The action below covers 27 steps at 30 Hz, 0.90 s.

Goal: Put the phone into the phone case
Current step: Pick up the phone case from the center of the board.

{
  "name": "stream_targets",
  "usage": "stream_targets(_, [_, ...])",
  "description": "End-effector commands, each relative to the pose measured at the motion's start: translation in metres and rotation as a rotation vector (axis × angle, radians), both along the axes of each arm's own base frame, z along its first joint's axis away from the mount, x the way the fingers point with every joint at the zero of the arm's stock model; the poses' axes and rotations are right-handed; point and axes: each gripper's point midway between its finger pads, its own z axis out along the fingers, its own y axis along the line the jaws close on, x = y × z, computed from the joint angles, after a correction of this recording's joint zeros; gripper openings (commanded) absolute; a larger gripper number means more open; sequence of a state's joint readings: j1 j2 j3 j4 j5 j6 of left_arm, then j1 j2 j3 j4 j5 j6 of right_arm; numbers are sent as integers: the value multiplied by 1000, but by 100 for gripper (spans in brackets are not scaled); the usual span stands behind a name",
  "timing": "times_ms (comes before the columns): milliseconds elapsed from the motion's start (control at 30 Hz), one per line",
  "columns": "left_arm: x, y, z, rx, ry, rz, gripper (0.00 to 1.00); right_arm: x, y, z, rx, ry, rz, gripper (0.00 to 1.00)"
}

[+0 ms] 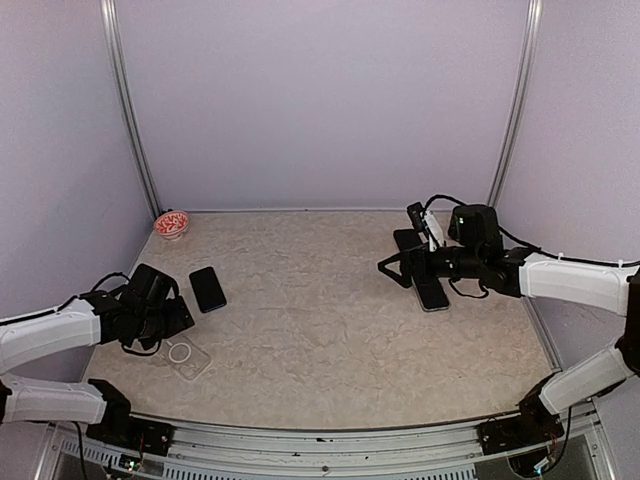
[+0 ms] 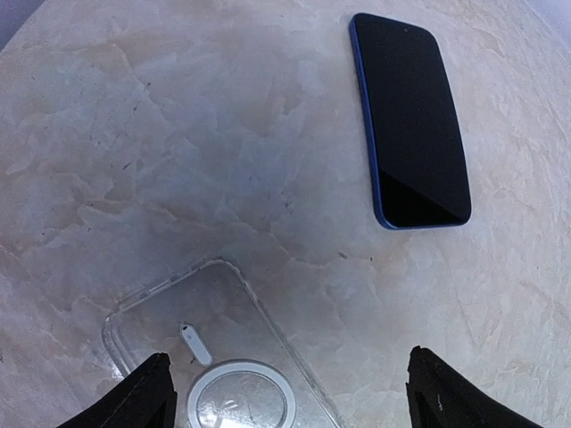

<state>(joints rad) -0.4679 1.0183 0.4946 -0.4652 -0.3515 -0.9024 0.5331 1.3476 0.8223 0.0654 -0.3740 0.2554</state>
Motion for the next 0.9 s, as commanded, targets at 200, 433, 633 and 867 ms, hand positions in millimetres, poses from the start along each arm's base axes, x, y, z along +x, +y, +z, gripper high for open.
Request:
stream_targets(200, [10,-42,-19,-99,24,-79,73,-2,8,-2,12,6,22,99])
stream_targets(433, [9,-47,-38,-94,82,-88,57,-4,4,1,6,-3,6,99])
stream_targets(633, [7,-49,-44,-107,93,-84,43,-4,1,1,5,-7,-6,99])
stream_targets(867, [5,-51,-45,-124,98,-88,13,-2,1,6,12,-16,-13,100])
